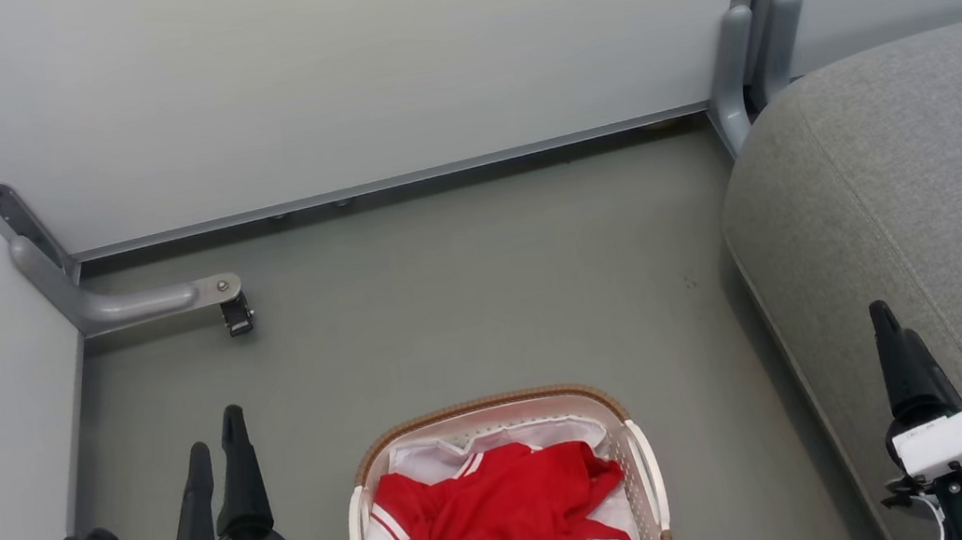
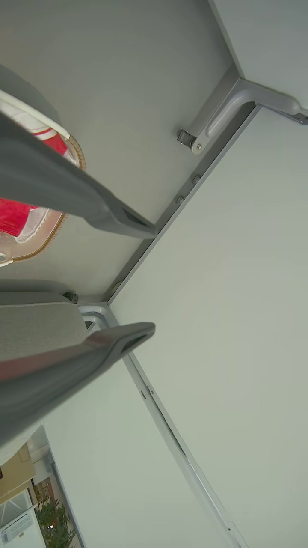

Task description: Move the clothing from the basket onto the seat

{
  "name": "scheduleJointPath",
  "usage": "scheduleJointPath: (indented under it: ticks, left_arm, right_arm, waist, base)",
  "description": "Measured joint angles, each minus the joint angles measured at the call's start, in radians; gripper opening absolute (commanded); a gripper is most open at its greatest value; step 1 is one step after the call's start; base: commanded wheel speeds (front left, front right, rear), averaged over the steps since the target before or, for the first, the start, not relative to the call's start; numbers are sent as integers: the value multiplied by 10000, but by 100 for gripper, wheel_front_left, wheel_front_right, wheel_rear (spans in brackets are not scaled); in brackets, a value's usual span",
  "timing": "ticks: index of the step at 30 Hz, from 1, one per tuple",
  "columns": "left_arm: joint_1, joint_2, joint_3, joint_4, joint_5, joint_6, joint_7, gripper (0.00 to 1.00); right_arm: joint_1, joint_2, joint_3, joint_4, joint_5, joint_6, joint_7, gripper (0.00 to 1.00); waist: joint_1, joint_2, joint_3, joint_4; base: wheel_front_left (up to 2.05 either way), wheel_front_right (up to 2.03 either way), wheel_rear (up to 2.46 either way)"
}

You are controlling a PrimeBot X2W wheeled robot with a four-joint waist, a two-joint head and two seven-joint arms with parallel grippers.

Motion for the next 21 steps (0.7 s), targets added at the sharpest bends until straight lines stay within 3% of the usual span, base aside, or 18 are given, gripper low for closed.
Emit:
scheduleJointPath:
  ticks: [21]
  left_arm:
    - [225,12,-573,17,2872,357,-577,100]
  right_arm:
    - [108,-33,740,-249,-3639,0,-591,100]
  waist:
    - [0,0,-1,41]
  base:
    - [0,0,0]
